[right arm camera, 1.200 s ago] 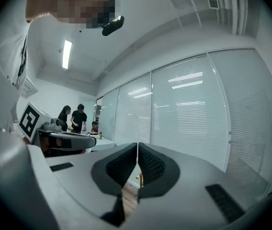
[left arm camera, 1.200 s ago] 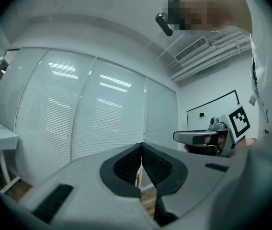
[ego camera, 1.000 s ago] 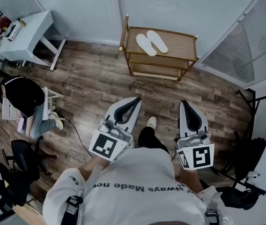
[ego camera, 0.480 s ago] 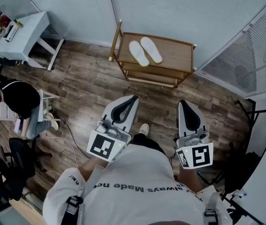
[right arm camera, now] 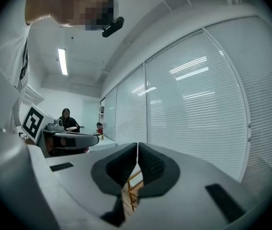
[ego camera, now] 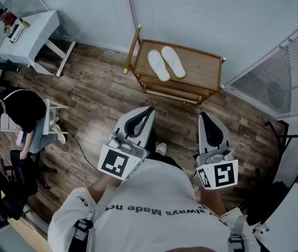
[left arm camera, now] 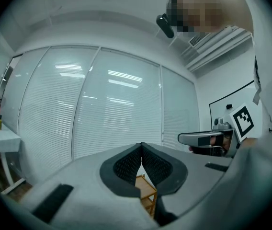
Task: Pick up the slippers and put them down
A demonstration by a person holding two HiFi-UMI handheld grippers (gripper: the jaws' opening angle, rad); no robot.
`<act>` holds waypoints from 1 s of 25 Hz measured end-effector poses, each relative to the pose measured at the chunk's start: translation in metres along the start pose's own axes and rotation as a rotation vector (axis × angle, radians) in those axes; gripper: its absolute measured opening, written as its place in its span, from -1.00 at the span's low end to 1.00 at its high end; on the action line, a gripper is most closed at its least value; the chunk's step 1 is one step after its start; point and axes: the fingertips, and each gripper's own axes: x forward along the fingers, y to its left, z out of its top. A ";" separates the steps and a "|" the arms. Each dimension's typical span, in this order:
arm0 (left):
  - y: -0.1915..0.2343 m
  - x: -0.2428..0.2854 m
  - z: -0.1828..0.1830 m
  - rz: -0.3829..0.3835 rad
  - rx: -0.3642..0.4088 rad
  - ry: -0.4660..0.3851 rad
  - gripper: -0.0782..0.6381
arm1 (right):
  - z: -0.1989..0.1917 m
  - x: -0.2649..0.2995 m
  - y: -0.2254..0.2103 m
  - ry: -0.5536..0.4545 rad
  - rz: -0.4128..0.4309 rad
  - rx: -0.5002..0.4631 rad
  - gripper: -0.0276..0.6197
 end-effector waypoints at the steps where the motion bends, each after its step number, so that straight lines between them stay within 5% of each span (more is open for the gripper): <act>1: 0.005 0.005 0.002 -0.001 -0.002 -0.012 -0.75 | 0.000 0.007 -0.002 -0.002 0.003 0.000 -0.86; 25: 0.202 0.136 0.016 0.030 -0.039 -0.021 -0.75 | 0.012 0.255 -0.045 0.032 0.085 -0.048 -0.86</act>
